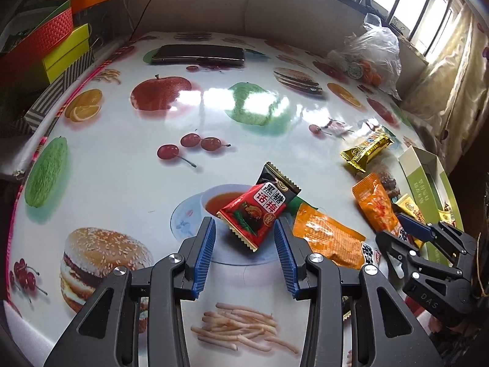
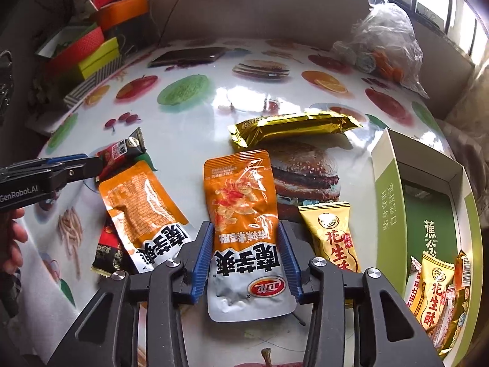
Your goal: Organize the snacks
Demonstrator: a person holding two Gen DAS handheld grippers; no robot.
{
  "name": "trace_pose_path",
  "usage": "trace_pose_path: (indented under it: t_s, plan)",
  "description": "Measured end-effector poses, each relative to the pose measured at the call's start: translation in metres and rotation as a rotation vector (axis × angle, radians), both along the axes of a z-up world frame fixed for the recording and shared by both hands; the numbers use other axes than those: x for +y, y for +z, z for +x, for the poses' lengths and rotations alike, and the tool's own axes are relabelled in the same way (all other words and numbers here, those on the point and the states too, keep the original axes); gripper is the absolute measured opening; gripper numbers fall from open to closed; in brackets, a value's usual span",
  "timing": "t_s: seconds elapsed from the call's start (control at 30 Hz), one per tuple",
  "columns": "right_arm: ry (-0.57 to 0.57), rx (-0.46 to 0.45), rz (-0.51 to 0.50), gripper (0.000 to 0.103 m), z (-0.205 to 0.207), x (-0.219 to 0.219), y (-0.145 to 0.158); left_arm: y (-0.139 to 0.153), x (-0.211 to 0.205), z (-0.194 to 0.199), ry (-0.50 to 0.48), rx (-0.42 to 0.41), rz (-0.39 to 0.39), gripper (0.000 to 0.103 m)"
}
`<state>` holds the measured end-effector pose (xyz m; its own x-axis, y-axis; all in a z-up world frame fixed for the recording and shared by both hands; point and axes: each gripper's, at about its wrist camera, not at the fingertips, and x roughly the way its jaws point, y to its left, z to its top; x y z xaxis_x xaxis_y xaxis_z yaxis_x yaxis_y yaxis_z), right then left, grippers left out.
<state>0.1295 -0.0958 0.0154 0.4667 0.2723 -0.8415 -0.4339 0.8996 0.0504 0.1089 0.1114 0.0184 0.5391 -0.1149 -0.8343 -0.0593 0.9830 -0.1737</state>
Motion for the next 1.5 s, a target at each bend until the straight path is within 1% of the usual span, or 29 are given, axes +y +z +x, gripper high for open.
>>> trace_pose_path:
  t_s: [0.17,0.27,0.37,0.43,0.5,0.57,0.67,0.73,0.8,0.9,1.0,1.07,1.13,1.33,1.47,1.5]
  plan:
    - [-0.007,-0.002,0.009,0.039,0.0,-0.002,0.0,0.002,-0.006,0.01,-0.044,-0.018,0.027,0.041]
    - [-0.008,0.0,0.011,0.039,0.0,-0.002,0.0,0.0,-0.01,0.017,-0.079,-0.003,0.046,0.041]
    - [-0.01,-0.001,0.015,0.039,0.0,-0.002,0.0,0.0,-0.015,0.018,-0.109,-0.014,0.062,0.041]
    - [-0.016,0.0,0.024,0.039,0.0,-0.003,-0.001,-0.001,-0.019,0.02,-0.14,-0.007,0.07,0.041]
    - [-0.017,0.002,0.028,0.039,-0.001,-0.004,-0.001,0.004,-0.019,0.02,-0.136,-0.035,0.098,0.041]
    - [-0.017,0.002,0.03,0.039,0.0,-0.004,-0.001,0.009,-0.018,0.02,-0.155,-0.053,0.089,0.041]
    - [-0.018,0.003,0.034,0.04,0.0,-0.005,-0.001,0.011,-0.022,0.024,-0.218,-0.053,0.101,0.041]
    - [-0.02,0.002,0.036,0.04,0.0,-0.004,-0.001,0.007,-0.03,0.026,-0.272,-0.032,0.133,0.041]
    - [-0.021,0.003,0.039,0.04,-0.001,-0.004,0.0,0.002,-0.036,0.028,-0.293,-0.018,0.166,0.041]
    - [-0.023,0.004,0.045,0.04,-0.001,-0.005,0.0,-0.002,-0.038,0.031,-0.28,-0.012,0.194,0.041]
    - [-0.02,0.003,0.044,0.04,-0.001,-0.005,0.0,-0.004,-0.033,0.035,-0.242,-0.009,0.179,0.041]
    - [-0.02,0.004,0.047,0.04,0.0,-0.006,0.0,-0.006,-0.03,0.039,-0.228,0.001,0.182,0.041]
    - [-0.021,0.003,0.046,0.04,-0.001,-0.005,0.0,-0.008,-0.031,0.041,-0.229,0.005,0.192,0.041]
    - [-0.021,0.003,0.047,0.04,-0.001,-0.006,0.0,-0.009,-0.03,0.048,-0.227,0.012,0.169,0.041]
    - [-0.021,0.003,0.048,0.04,-0.001,-0.006,0.0,-0.009,-0.03,0.047,-0.227,0.004,0.171,0.041]
    - [-0.022,0.003,0.049,0.04,-0.001,-0.006,0.0,-0.009,-0.03,0.047,-0.228,0.002,0.169,0.036]
